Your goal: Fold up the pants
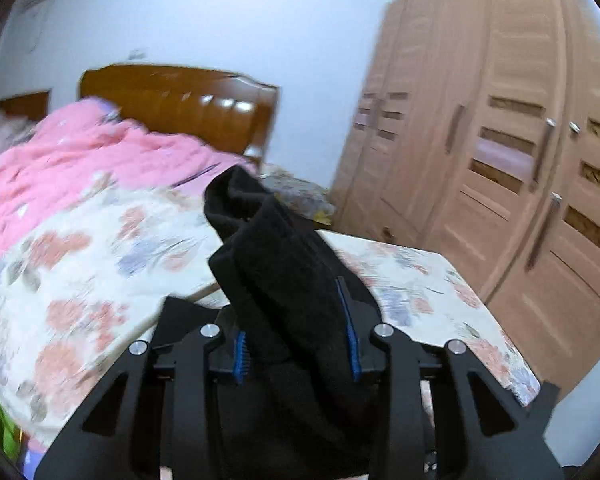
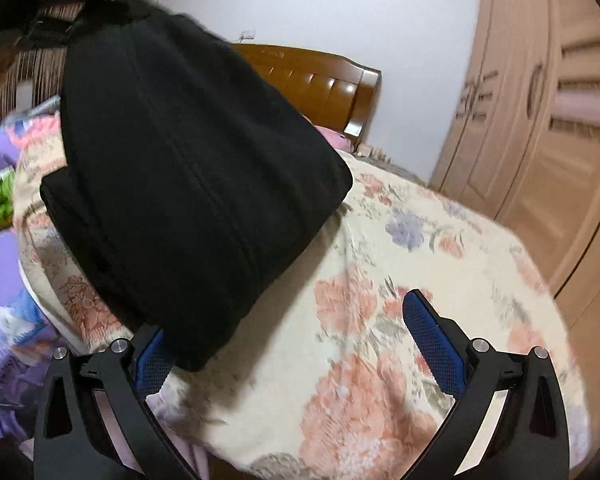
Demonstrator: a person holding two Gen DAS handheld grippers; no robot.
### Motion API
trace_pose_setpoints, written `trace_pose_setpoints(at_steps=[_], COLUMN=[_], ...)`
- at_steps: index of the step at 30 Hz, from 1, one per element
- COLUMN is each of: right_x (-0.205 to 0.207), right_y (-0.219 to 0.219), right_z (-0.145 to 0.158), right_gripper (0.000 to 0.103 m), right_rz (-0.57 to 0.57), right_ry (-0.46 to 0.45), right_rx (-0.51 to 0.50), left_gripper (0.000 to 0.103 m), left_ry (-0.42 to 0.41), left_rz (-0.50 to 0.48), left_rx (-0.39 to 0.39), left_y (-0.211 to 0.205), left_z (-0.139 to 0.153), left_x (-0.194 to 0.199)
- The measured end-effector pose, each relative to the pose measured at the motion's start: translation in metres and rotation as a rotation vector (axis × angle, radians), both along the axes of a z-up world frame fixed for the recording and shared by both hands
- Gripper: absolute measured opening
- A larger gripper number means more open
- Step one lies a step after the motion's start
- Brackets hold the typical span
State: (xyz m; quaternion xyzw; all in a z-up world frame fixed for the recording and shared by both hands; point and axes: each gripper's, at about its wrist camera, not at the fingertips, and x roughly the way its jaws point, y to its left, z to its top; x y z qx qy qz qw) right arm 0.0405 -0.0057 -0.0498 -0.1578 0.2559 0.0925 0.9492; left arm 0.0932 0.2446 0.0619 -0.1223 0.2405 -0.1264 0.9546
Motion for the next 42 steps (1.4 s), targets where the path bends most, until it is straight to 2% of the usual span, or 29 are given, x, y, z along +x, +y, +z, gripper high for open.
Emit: trace_pose_setpoints(at_steps=[2, 5, 6, 7, 8, 10, 13, 14, 17, 18, 19, 20, 23, 24, 25, 26, 29, 32, 33, 35, 38, 40, 42], right_x=[0.009, 0.014, 0.015, 0.015, 0.016, 0.018, 0.018, 0.019, 0.019, 0.019, 0.02, 0.021, 0.019, 0.013, 0.008, 0.001, -0.011, 0.02, 0.038, 0.076, 0.13, 0.168, 0.202], right_y=[0.011, 0.011, 0.011, 0.01, 0.008, 0.007, 0.007, 0.007, 0.006, 0.006, 0.004, 0.003, -0.01, -0.017, -0.023, -0.031, -0.049, -0.053, -0.048, -0.027, 0.008, 0.036, 0.057], right_z=[-0.011, -0.018, -0.018, -0.017, -0.018, -0.017, -0.017, -0.018, -0.019, -0.02, -0.02, -0.02, -0.012, -0.007, -0.004, -0.001, 0.012, 0.037, 0.047, 0.061, 0.066, 0.055, 0.028], right_gripper=[0.098, 0.098, 0.098, 0.098, 0.098, 0.098, 0.098, 0.098, 0.098, 0.098, 0.098, 0.098, 0.098, 0.098, 0.098, 0.098, 0.098, 0.098, 0.098, 0.098, 0.098, 0.098, 0.098], right_rz=[0.013, 0.027, 0.029, 0.031, 0.03, 0.027, 0.02, 0.021, 0.032, 0.04, 0.051, 0.063, 0.137, 0.184, 0.226, 0.278, 0.328, 0.309, 0.316, 0.363, 0.403, 0.443, 0.431], right_ry=[0.051, 0.087, 0.089, 0.089, 0.093, 0.106, 0.111, 0.111, 0.122, 0.129, 0.135, 0.147, 0.217, 0.231, 0.241, 0.251, 0.226, 0.207, 0.201, 0.212, 0.254, 0.33, 0.416], right_rx=[-0.039, -0.031, -0.041, -0.047, -0.044, -0.037, -0.035, -0.035, -0.019, -0.012, -0.005, 0.002, 0.072, 0.115, 0.149, 0.187, 0.245, 0.337, 0.365, 0.383, 0.352, 0.296, 0.201], left_gripper=[0.035, 0.036, 0.036, 0.036, 0.036, 0.036, 0.036, 0.036, 0.038, 0.042, 0.043, 0.044, 0.058, 0.077, 0.091, 0.093, 0.098, 0.101, 0.101, 0.101, 0.101, 0.101, 0.101], left_ry=[0.066, 0.236, 0.199, 0.157, 0.155, 0.144, 0.061, 0.066, 0.186, 0.223, 0.177, 0.171, 0.197, 0.192, 0.159, 0.1, 0.007, -0.036, -0.031, 0.013, 0.148, 0.226, 0.337], left_rz=[0.057, 0.124, 0.113, 0.108, 0.114, 0.124, 0.135, 0.144, 0.176, 0.177, 0.164, 0.157, 0.176, 0.258, 0.352, 0.409, 0.404, 0.271, 0.224, 0.143, 0.054, 0.048, 0.062], left_rx=[-0.05, -0.197, -0.279, -0.307, -0.29, -0.239, -0.157, -0.143, -0.185, -0.237, -0.281, -0.282, -0.229, -0.161, -0.079, -0.003, 0.097, 0.146, 0.184, 0.27, 0.354, 0.389, 0.364], left_y=[0.032, 0.076, 0.086, 0.09, 0.088, 0.084, 0.07, 0.065, 0.072, 0.079, 0.082, 0.083, 0.08, 0.081, 0.081, 0.08, 0.073, 0.052, 0.041, 0.02, -0.001, -0.001, 0.009], left_z=[-0.031, -0.118, -0.137, -0.14, -0.137, -0.12, -0.083, -0.081, -0.111, -0.13, -0.133, -0.132, -0.116, -0.103, -0.089, -0.073, -0.039, -0.016, -0.012, -0.013, -0.035, -0.057, -0.089], left_x=[0.003, 0.009, 0.001, -0.007, -0.01, -0.012, -0.025, -0.027, -0.016, -0.013, -0.02, -0.021, -0.023, -0.03, -0.039, -0.049, -0.063, -0.046, -0.03, 0.003, 0.059, 0.085, 0.102])
